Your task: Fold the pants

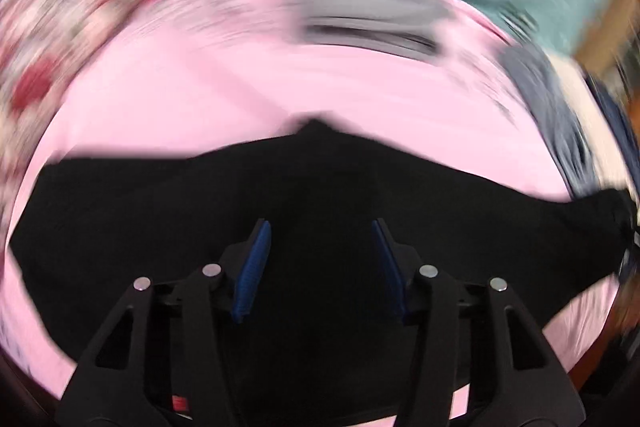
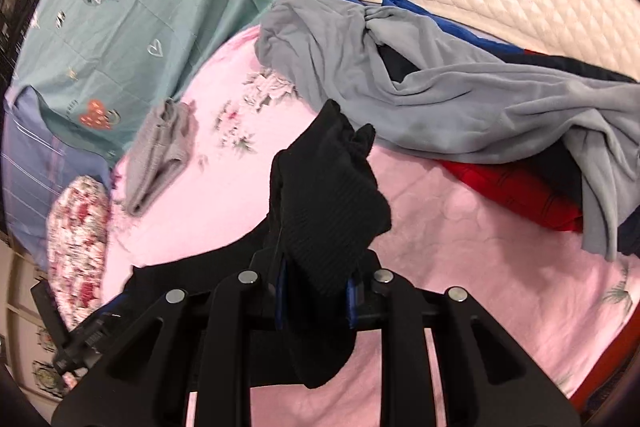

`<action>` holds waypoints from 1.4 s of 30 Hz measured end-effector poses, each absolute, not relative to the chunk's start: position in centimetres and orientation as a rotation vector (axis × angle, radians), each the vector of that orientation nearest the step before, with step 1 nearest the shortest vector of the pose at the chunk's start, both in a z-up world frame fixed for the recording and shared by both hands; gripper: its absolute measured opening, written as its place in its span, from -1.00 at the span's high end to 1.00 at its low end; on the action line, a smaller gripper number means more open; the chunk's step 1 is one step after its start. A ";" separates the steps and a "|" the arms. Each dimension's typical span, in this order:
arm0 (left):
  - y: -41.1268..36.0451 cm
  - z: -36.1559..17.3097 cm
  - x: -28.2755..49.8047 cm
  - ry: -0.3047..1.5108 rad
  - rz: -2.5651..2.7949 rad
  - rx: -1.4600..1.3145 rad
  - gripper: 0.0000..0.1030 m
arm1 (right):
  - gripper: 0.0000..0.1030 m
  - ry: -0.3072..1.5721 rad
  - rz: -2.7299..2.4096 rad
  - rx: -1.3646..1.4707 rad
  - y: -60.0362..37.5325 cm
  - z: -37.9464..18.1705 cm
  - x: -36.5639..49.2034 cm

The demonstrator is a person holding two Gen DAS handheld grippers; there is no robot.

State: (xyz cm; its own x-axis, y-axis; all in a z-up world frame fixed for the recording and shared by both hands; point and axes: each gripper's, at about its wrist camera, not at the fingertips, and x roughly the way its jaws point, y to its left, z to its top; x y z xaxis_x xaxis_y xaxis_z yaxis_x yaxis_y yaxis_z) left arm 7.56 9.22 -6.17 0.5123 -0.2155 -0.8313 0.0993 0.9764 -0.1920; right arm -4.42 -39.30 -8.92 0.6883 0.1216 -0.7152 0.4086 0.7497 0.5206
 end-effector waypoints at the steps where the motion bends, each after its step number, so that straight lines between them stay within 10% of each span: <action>1: 11.6 -6.5 7.4 1.018 -0.158 -0.157 -0.01 | 0.56 0.810 -0.176 0.711 -38.6 -8.5 -4.2; 18: 18.7 -11.1 9.2 0.992 -0.280 -0.338 -0.29 | 0.56 1.045 0.142 0.082 -8.8 -10.0 7.4; 26: 19.0 -11.1 9.0 0.989 -0.305 -0.373 -0.29 | 0.19 1.151 0.500 0.225 -4.9 -8.4 6.8; 31: 19.1 -11.3 9.0 0.990 -0.316 -0.386 -0.29 | 0.30 0.975 0.262 0.143 -9.4 -4.5 6.8; 42: 19.2 -11.1 8.6 0.989 -0.317 -0.399 -0.31 | 0.51 1.197 0.399 0.039 -5.0 -11.0 7.7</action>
State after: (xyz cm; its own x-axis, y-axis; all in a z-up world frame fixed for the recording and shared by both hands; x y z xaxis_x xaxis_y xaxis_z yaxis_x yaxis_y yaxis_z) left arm 8.64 19.23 -11.07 0.5140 -0.4332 -0.7404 0.0774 0.8830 -0.4630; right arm 7.71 -4.99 -10.97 0.3043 0.3216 -0.8966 -0.2807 0.9298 0.2382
